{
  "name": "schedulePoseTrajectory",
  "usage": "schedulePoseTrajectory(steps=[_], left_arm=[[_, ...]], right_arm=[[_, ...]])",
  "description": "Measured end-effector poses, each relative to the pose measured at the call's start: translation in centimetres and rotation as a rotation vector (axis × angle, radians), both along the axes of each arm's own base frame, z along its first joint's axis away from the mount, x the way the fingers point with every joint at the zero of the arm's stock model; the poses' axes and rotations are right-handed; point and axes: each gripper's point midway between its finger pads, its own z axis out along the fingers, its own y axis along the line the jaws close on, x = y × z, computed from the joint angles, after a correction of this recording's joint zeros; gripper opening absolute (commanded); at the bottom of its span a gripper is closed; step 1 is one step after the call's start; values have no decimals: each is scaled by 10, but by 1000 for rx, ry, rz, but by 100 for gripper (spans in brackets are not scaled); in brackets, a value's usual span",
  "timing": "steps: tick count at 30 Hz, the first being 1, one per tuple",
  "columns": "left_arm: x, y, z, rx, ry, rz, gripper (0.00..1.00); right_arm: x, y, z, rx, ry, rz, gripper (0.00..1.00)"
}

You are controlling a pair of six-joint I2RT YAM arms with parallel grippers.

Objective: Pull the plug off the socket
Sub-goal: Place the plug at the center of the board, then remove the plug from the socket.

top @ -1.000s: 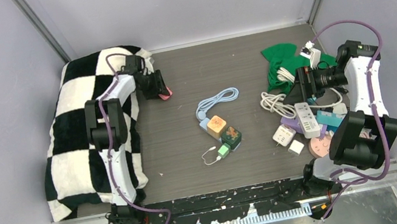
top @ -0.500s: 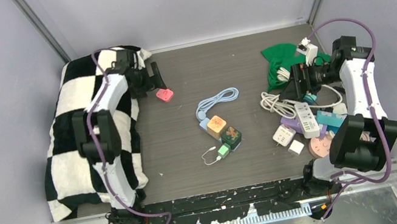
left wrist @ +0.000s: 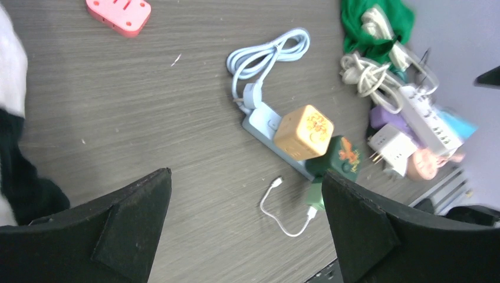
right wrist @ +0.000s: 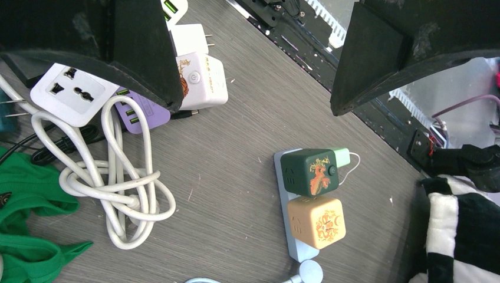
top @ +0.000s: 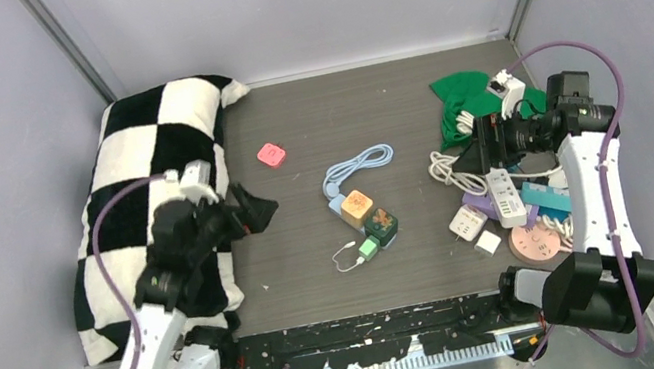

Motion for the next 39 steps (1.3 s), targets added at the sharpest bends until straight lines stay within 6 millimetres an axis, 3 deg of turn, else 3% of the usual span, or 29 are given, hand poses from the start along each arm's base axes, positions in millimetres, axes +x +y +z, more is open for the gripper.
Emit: schedulePoseTrajectory(steps=[3,7,11,15,27,34,39], left_arm=[[-25,3,-14,-129,-29,49,90],[-50,4,-31,-272,-17,79,89],[-65,4,-15,-355,-48,80,87],[-71,2,-11,-379,-32,65,86],[-74,-16,-34,-338,144,-29,80],[-66,-26,-25,-358,93,-82,83],[-71,-42,-29,-345,54,-145,86]], right_arm=[[-6,4,-2,1,-8,2,100],[-18,8,-2,-2,-23,0,100],[-25,12,-2,-3,-34,7,100],[-27,17,-9,2,-13,28,100],[-29,33,-37,-35,104,126,100],[-31,48,-60,-107,188,222,100],[-31,61,-67,-150,212,292,100]])
